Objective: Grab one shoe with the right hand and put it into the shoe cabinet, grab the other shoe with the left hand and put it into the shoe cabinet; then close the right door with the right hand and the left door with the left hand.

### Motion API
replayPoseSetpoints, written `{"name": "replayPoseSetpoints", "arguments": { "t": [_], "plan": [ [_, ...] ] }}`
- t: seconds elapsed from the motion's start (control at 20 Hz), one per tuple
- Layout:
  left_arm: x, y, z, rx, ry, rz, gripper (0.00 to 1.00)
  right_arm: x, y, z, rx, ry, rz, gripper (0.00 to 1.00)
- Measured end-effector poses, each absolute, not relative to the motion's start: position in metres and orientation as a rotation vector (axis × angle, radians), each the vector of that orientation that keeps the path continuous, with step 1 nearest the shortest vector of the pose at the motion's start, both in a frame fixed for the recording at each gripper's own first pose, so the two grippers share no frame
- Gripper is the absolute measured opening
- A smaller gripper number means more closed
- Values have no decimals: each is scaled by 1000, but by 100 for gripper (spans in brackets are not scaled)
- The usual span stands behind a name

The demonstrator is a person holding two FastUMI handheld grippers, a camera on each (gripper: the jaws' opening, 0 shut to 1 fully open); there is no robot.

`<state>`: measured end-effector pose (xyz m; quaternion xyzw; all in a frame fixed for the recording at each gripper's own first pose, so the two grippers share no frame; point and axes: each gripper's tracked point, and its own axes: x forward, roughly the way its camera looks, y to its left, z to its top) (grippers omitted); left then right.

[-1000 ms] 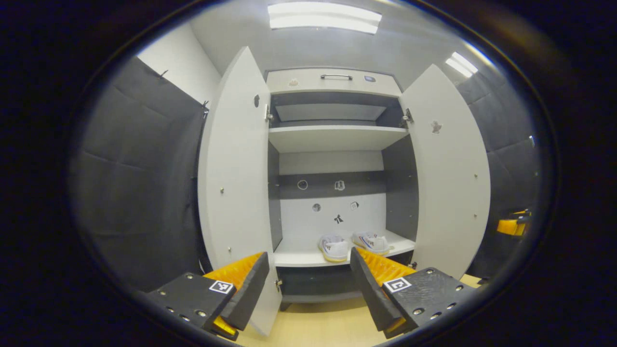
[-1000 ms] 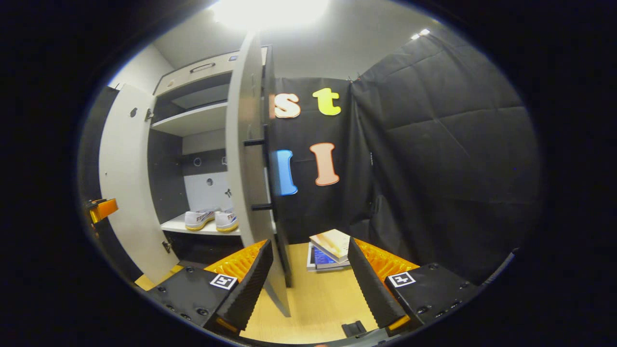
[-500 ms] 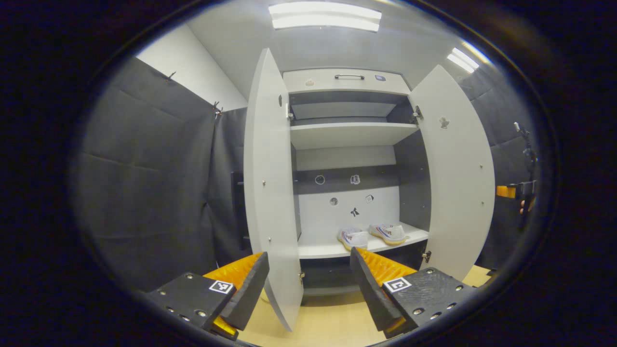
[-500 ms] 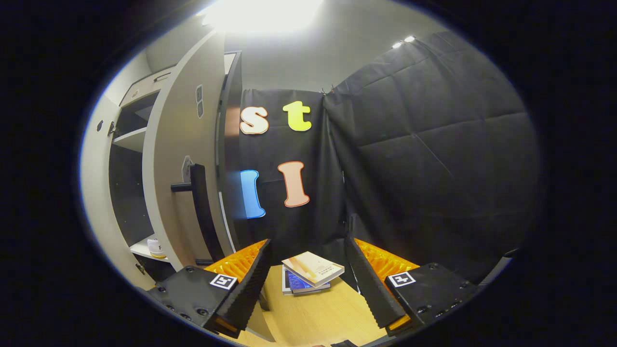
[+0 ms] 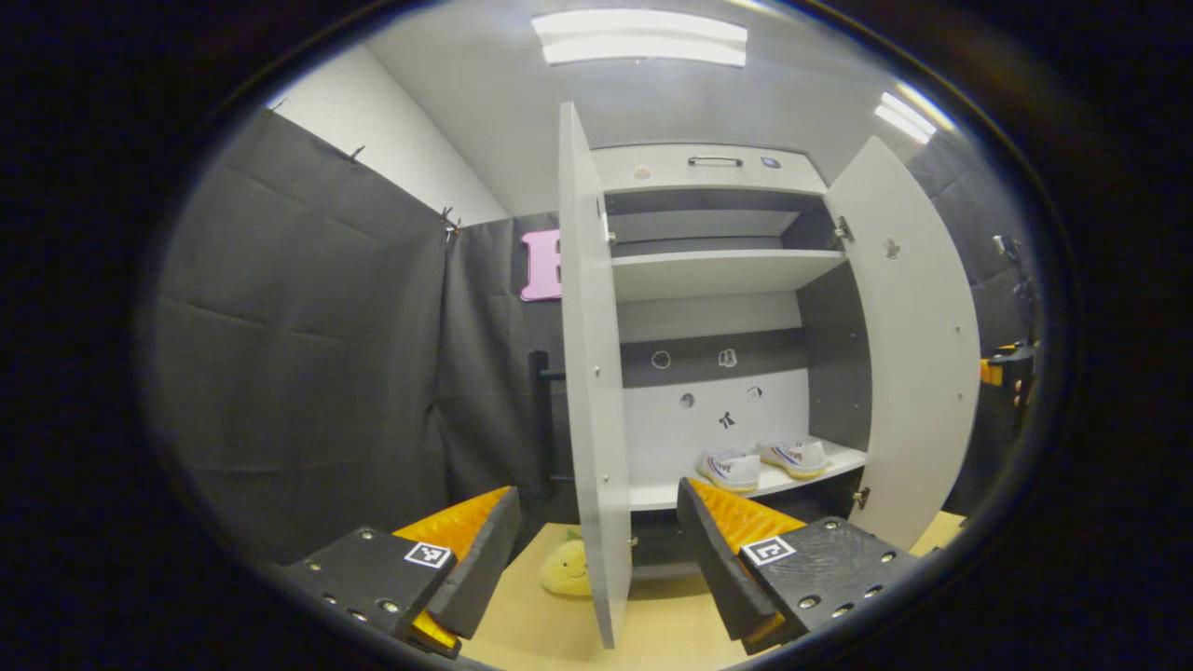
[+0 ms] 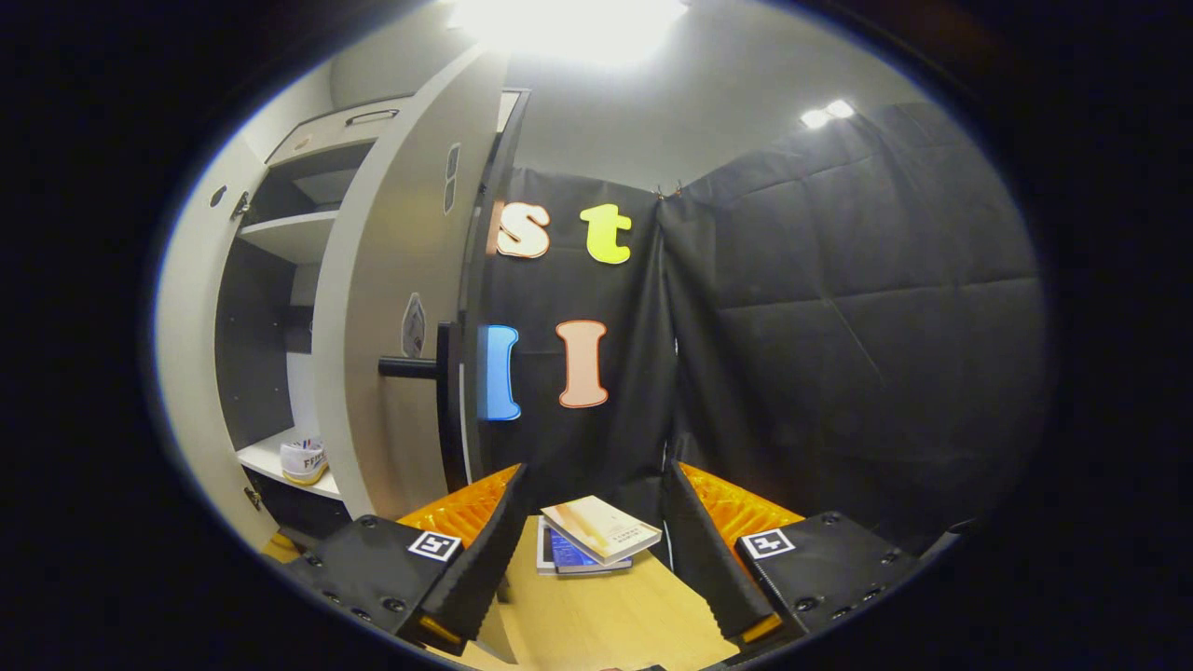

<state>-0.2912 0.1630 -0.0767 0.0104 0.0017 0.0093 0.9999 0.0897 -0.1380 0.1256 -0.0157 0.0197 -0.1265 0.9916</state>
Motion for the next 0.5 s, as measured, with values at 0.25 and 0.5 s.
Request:
{"name": "replayPoseSetpoints", "arguments": {
  "t": [0.25,0.5],
  "plan": [
    [-287,195,-84,-12,-3,52,96,92,-89,124,-54,37,-176,93],
    [-285,218,-90,-22,3,77,96,99,-41,123,-69,30,-113,93]
  ]
}}
